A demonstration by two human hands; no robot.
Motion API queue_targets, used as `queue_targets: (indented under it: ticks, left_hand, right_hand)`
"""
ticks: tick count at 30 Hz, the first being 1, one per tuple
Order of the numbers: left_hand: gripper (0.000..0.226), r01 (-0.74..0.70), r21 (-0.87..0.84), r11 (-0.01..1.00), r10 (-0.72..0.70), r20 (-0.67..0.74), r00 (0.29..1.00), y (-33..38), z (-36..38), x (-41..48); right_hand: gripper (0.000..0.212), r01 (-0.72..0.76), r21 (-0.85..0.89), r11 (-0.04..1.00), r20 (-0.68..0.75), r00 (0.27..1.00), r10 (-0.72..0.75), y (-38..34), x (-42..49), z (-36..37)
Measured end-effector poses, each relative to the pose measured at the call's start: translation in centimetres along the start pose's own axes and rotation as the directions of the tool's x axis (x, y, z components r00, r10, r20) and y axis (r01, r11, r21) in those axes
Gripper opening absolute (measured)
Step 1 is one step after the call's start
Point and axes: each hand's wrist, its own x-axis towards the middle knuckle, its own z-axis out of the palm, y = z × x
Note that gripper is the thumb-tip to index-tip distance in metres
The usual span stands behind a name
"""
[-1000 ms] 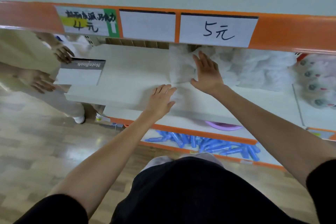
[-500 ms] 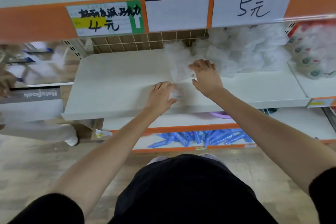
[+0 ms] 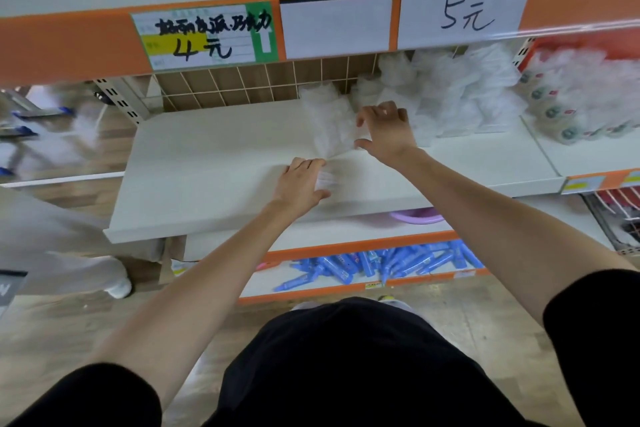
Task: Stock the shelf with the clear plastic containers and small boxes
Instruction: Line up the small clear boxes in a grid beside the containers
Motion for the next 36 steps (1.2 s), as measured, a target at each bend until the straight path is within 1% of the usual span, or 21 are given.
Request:
queue_targets:
  ticks: [3, 7, 10, 16, 20, 24, 29, 32, 36]
  left_hand:
    - [0.061, 0.005, 0.001, 1.000, -0.005, -0.005, 1.000, 0.2, 0.0, -0.4]
    - [0.061, 0.039, -0.080, 0.996, -0.040, -0.010, 0.999, 0.5, 0.0, -0.7]
    - [0.063, 0.055, -0.113, 0.992, -0.054, 0.007, 0.998, 0.7, -0.1, -0.5]
    - [0.064, -0.009, -0.146, 0.989, 0.005, -0.030, 1.000, 2.9, -0.4, 0.5]
    - [0.065, -0.051, -0.128, 0.990, 0.044, -0.054, 0.998, 5.2, -0.2, 1.7]
    - [0.065, -0.090, -0.118, 0.989, 0.086, -0.033, 0.996, 8.8, 0.4, 2.9]
    - [0.064, -0.104, -0.127, 0.986, 0.102, -0.023, 0.994, 14.8, 1.3, 4.7]
    - [0.064, -0.130, -0.125, 0.984, 0.130, -0.007, 0.991, 18.9, 2.4, 5.9]
    - [0.064, -0.156, -0.166, 0.974, 0.156, -0.013, 0.988, 25.0, 4.2, 7.1]
  right_hand:
    - [0.041, -0.028, 0.042, 0.999, 0.007, 1.000, 0.028, -0.2, 0.0, -0.3]
    - [0.055, -0.045, 0.013, 0.999, -0.015, 0.999, 0.045, 0.3, -1.5, -0.4]
    - [0.057, -0.071, 0.061, 0.996, -0.018, 0.997, 0.072, 1.4, -3.1, -0.4]
    - [0.059, -0.114, 0.125, 0.986, -0.062, 0.991, 0.123, 4.5, -7.4, -0.6]
    - [0.060, -0.148, 0.151, 0.977, -0.085, 0.983, 0.162, 7.2, -9.4, -0.7]
    - [0.064, -0.192, 0.202, 0.960, -0.097, 0.972, 0.215, 10.1, -11.5, -1.4]
    - [0.073, -0.244, 0.244, 0.939, -0.084, 0.959, 0.271, 15.0, -14.5, -2.5]
    - [0.072, -0.278, 0.259, 0.925, -0.102, 0.944, 0.313, 18.5, -16.7, -3.2]
    - [0.069, -0.294, 0.271, 0.917, -0.143, 0.929, 0.340, 23.8, -20.0, -4.7]
